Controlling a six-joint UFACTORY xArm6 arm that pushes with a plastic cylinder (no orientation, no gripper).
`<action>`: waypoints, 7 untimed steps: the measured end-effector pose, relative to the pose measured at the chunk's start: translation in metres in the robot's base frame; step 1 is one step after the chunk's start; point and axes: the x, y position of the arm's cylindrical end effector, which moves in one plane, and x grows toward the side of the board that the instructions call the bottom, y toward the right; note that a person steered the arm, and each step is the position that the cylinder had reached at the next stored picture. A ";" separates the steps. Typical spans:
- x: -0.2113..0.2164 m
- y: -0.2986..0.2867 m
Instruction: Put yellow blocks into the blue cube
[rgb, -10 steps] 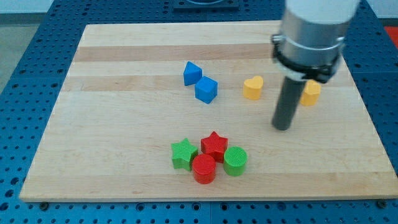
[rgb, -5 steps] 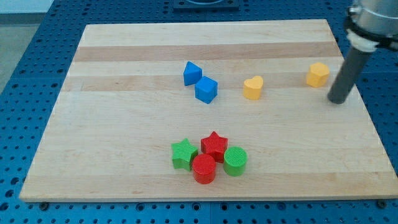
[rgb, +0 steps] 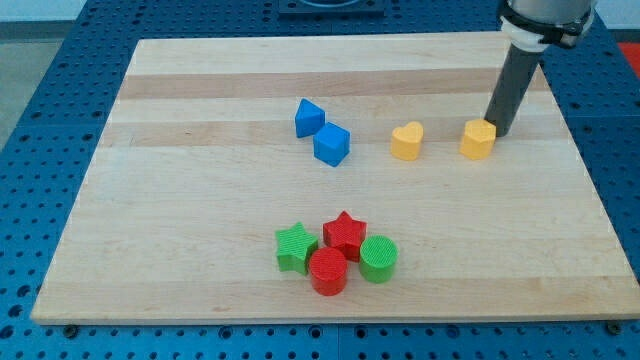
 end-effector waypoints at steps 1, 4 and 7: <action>0.000 0.030; 0.027 0.031; 0.017 -0.071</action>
